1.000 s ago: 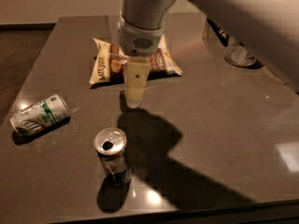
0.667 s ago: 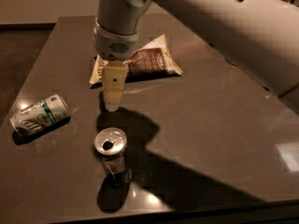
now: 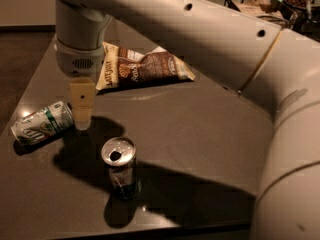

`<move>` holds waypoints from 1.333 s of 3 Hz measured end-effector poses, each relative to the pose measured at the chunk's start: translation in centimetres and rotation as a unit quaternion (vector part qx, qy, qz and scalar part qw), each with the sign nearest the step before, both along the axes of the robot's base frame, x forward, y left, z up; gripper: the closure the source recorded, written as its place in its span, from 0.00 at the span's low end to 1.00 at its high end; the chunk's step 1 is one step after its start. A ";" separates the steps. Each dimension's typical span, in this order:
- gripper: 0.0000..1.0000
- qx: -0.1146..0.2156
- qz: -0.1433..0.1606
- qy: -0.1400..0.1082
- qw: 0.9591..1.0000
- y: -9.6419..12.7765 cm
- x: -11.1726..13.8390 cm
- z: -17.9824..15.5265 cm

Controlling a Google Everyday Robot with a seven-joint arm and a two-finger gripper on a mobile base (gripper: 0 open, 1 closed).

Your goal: Move 7up can near redbull can

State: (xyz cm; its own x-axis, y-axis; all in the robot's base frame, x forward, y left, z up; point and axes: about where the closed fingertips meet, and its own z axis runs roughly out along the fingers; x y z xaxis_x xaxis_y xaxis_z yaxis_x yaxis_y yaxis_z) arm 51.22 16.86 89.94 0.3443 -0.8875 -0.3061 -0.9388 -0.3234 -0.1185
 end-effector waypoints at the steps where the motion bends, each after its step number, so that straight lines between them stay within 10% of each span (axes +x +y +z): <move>1: 0.00 -0.004 0.033 0.008 0.999 3.5 -1.3 -1.2; 2: 0.00 -0.018 0.053 0.009 0.998 5.5 -2.0 -2.5; 4: 0.49 -0.043 0.061 0.025 0.997 6.3 -2.7 -3.9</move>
Offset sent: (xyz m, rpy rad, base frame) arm -0.0289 0.0790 -0.0382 -0.0753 0.0211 0.1554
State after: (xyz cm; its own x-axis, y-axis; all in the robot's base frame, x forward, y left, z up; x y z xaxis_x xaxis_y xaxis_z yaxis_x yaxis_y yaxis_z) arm 48.48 23.20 86.03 0.4383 -0.8632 -0.2505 -0.8956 -0.4430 -0.0405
